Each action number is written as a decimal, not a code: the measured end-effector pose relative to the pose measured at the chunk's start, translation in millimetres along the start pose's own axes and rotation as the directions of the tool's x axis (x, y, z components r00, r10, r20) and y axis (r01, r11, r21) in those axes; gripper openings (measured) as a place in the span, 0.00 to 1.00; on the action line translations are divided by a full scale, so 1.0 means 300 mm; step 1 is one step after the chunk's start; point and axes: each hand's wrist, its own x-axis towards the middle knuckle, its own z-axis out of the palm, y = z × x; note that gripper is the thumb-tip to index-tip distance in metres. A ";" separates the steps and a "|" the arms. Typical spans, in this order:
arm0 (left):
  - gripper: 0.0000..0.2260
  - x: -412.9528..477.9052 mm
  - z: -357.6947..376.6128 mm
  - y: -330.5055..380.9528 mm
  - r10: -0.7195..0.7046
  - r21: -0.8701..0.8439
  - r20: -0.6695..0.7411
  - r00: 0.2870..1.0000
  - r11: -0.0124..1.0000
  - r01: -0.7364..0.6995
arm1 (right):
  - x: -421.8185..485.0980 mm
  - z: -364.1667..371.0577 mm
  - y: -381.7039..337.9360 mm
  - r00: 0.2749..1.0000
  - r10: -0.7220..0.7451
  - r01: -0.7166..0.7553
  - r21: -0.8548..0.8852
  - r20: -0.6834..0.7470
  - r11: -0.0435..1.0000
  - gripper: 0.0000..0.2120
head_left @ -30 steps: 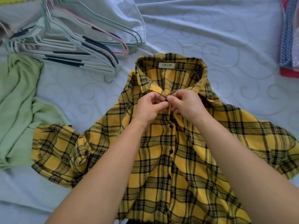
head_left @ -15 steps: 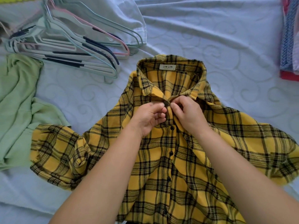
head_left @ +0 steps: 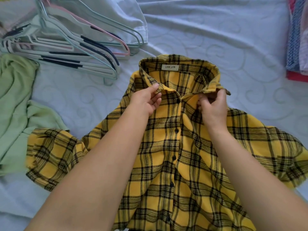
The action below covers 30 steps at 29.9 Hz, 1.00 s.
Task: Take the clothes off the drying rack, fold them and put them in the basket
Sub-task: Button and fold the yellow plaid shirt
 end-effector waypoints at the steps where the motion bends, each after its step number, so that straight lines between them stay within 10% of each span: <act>1: 0.06 -0.008 0.001 -0.003 0.016 -0.011 0.010 1.000 1.000 -0.016 | -0.004 -0.002 -0.015 0.999 -0.054 0.054 0.029 0.006 0.998 0.06; 10: 0.06 -0.063 -0.025 -0.027 0.235 0.190 0.128 0.963 0.948 -0.256 | 0.034 0.061 -0.119 0.985 -0.155 0.148 0.092 0.074 0.985 0.03; 14: 0.07 -0.058 -0.008 -0.021 0.308 0.257 0.100 0.946 0.911 -0.323 | 0.096 0.112 -0.125 0.986 0.145 -0.158 0.209 0.077 0.965 0.09; 23: 0.05 -0.035 -0.077 -0.054 0.366 0.454 0.131 0.921 0.804 -0.384 | 0.194 0.182 -0.112 0.983 0.152 -0.094 -0.425 0.104 0.900 0.09; 30: 0.08 -0.054 -0.050 -0.045 0.474 0.465 0.155 0.867 0.739 -0.487 | 0.088 0.101 -0.201 0.956 0.028 -0.013 -0.052 0.292 0.999 0.01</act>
